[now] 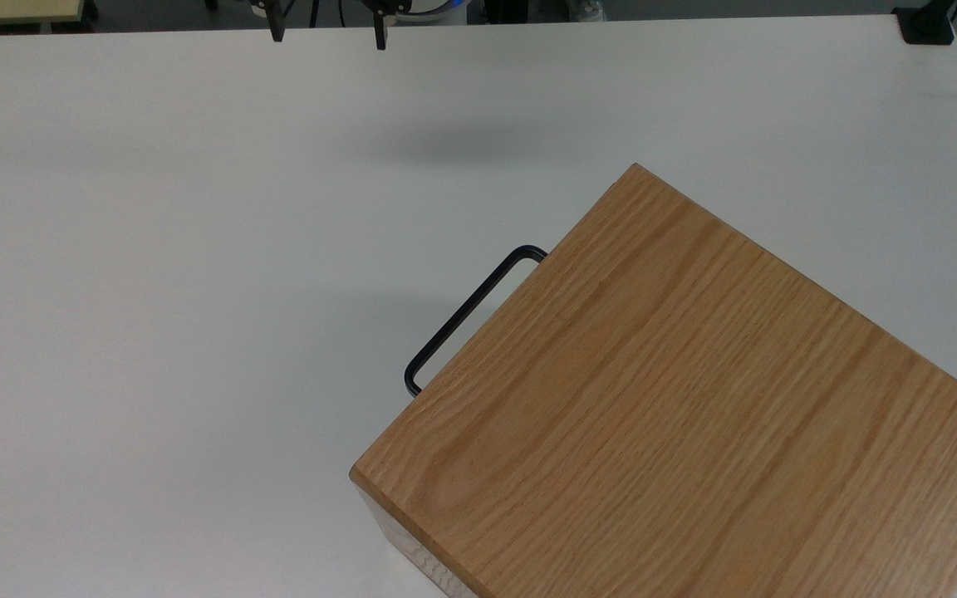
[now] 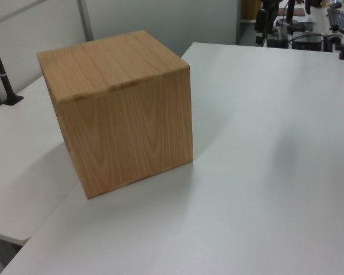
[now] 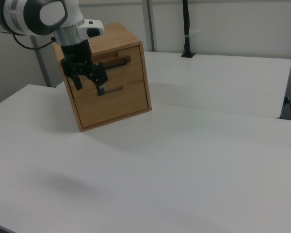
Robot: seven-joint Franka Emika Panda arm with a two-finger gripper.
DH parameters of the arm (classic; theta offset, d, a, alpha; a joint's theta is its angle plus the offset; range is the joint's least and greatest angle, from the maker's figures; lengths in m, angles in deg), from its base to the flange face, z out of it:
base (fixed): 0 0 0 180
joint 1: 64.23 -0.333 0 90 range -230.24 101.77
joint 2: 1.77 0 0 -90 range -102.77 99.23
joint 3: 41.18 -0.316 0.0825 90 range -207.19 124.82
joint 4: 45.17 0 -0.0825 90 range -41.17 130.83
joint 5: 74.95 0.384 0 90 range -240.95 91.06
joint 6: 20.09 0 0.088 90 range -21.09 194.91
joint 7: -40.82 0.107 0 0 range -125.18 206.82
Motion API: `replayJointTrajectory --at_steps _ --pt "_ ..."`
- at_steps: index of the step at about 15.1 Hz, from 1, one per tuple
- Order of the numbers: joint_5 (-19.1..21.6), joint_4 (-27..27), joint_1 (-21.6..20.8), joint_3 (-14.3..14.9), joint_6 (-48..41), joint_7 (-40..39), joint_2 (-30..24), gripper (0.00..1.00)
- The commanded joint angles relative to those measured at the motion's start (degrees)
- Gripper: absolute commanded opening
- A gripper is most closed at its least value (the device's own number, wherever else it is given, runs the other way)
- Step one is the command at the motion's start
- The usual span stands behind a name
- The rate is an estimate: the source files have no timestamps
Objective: Open the drawer by sliding it
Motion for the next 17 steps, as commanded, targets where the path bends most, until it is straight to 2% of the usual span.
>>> replayJointTrajectory --at_steps 1,17 --pt "-0.6 1.33 -1.04 0.74 0.74 -0.96 -0.63 1.0" --pt "-0.51 1.33 0.1 0.83 0.04 0.34 -0.28 1.0"
